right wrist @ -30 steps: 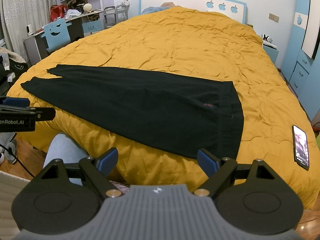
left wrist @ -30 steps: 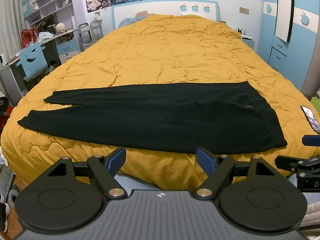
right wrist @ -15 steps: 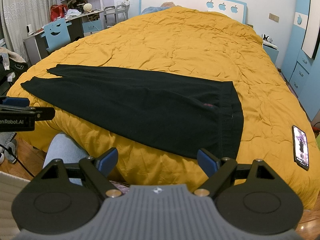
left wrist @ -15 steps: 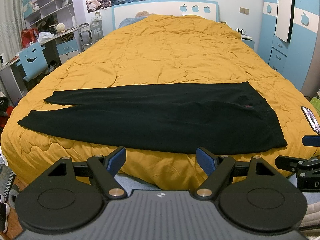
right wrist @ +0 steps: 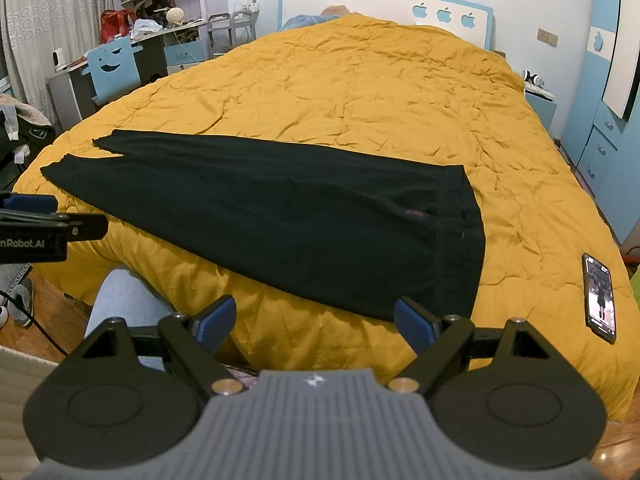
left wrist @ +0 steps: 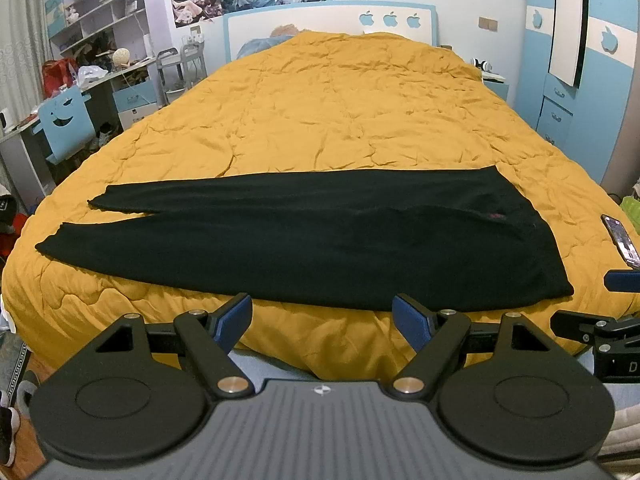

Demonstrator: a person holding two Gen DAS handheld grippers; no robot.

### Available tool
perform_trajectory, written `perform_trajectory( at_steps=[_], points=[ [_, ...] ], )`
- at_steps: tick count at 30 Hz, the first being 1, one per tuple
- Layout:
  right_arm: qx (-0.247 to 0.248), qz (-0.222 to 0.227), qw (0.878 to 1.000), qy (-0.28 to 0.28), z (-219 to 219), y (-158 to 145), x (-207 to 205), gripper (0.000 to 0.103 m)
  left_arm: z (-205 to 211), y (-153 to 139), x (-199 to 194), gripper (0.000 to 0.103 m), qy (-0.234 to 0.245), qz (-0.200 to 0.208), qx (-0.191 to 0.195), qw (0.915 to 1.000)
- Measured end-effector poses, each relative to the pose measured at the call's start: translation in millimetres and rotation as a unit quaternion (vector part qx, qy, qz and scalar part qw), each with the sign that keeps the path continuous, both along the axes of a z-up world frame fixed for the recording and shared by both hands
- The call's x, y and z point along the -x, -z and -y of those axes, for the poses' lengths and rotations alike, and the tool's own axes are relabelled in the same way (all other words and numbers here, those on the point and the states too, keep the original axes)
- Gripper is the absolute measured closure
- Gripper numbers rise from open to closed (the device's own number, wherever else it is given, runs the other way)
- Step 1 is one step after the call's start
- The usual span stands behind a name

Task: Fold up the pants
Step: 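Lower both grippers onto the pants waistband and close on the fabric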

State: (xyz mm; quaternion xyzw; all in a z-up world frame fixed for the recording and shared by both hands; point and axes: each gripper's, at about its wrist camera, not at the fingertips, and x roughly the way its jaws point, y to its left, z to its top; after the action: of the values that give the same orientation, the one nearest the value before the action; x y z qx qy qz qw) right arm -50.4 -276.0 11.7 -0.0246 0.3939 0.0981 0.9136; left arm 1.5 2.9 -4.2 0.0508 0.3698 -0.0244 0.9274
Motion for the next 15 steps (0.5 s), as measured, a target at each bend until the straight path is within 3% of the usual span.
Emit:
perform_trajectory(
  at_steps=[15],
  points=[
    [-0.008, -0.010, 1.000, 0.001, 5.7, -2.5, -7.0, 0.020, -1.8, 0.3, -4.8, 0.011, -0.005, -0.011, 0.005, 0.9999]
  ],
)
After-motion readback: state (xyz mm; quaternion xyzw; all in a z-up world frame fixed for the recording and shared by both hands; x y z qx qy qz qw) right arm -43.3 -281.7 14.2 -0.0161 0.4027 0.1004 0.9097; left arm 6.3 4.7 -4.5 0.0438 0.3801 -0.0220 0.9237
